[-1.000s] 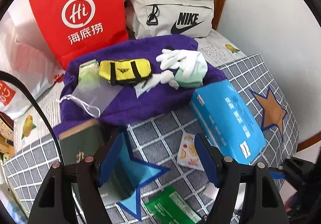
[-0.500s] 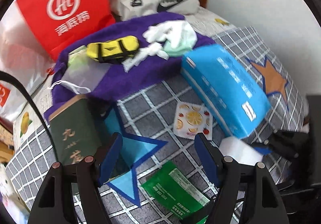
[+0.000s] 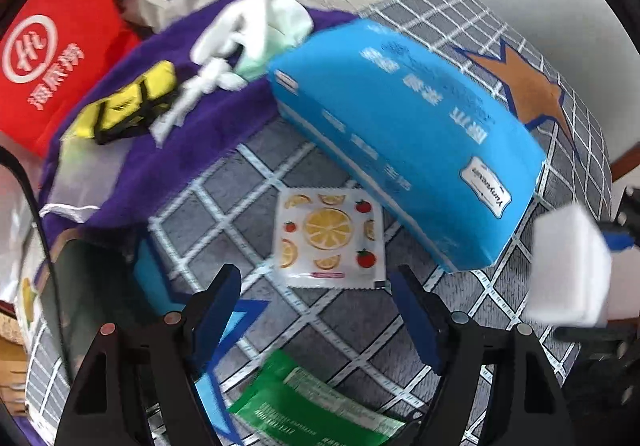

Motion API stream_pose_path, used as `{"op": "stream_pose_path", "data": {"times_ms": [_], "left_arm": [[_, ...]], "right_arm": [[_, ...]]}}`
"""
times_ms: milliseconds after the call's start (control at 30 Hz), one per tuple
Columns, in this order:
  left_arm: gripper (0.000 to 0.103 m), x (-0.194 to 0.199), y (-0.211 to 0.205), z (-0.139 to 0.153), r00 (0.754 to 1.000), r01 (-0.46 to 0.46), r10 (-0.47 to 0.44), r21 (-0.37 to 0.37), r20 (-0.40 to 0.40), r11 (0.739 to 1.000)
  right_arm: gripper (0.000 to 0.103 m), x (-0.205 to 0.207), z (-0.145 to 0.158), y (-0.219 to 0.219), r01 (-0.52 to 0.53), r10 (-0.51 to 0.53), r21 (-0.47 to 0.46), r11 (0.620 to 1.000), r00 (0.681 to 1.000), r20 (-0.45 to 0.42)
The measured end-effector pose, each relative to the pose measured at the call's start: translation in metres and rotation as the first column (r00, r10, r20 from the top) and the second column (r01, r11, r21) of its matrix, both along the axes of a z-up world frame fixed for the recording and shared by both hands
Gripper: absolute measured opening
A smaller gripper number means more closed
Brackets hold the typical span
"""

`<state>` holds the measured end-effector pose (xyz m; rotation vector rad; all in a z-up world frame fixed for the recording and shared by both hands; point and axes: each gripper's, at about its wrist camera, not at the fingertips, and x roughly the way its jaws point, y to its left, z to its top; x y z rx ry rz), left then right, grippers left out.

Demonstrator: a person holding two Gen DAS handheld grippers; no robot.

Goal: Organize soft objects
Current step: 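Grasp the orange-print wipes packet with the left gripper while the right holds the sponge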

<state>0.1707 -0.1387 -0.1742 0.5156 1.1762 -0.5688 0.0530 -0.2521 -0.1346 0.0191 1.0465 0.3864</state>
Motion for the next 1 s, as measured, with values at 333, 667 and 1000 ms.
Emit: {"op": "stream_pose_path", "data": {"times_ms": [333,667,1000], "left_arm": [[0.09,0.015,-0.004,-0.02,0.996,-0.031,0.032,0.005,-0.083,0.999],[0.062,0.016,-0.012,-0.015,0.998,-0.006,0.005,-0.027,-0.06,1.0],[0.01,0.018,-0.009,-0.002,0.997,-0.044,0.04,-0.064,-0.069,0.997]], "right_arm": [[0.051,0.004,0.001,-0.047,0.118,-0.118,0.011,0.993,0.993,-0.001],[0.051,0.005,-0.001,-0.063,0.147,-0.147,0.028,0.989,0.989,0.0],[0.051,0.006,-0.001,-0.067,0.152,-0.152,0.035,0.988,0.988,0.002]]}}
